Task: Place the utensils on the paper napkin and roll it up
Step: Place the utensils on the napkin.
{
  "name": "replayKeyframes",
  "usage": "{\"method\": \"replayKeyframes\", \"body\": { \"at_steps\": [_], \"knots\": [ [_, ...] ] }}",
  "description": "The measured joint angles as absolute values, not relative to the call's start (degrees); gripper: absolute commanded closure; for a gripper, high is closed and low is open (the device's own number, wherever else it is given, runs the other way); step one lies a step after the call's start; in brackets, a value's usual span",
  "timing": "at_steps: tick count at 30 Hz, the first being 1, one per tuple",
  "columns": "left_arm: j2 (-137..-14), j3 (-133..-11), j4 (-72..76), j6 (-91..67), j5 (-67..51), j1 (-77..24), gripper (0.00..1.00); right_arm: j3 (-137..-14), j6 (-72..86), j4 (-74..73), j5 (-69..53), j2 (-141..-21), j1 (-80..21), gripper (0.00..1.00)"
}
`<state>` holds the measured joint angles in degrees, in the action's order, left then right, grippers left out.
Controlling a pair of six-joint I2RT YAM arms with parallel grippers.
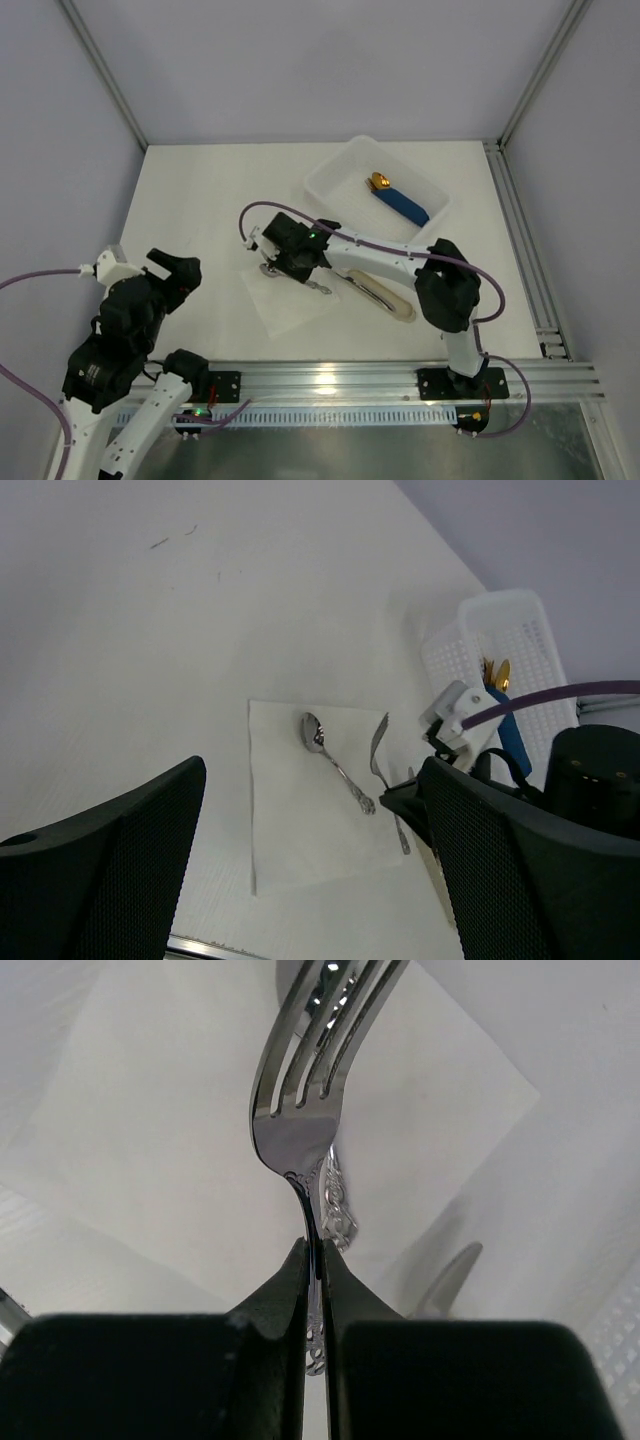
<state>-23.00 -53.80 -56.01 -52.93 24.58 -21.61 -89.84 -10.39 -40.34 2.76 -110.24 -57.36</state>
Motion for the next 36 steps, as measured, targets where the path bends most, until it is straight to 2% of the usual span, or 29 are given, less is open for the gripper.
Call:
{"method": "replayKeyframes", "body": {
  "at_steps": [10, 36],
  "knots": [
    [-18.9, -55.1, -58.2, -53.4, 26.8, -21.6, 0.1, -103.8, -11.5, -43.8, 1.5, -123.6, -62.6, 0.96],
    [-17.6, -56.0, -60.3, -53.5, 27.4, -21.6, 0.1, -106.6, -14.4, -45.7, 5.9, -129.2, -64.1, 0.96]
  ]
}}
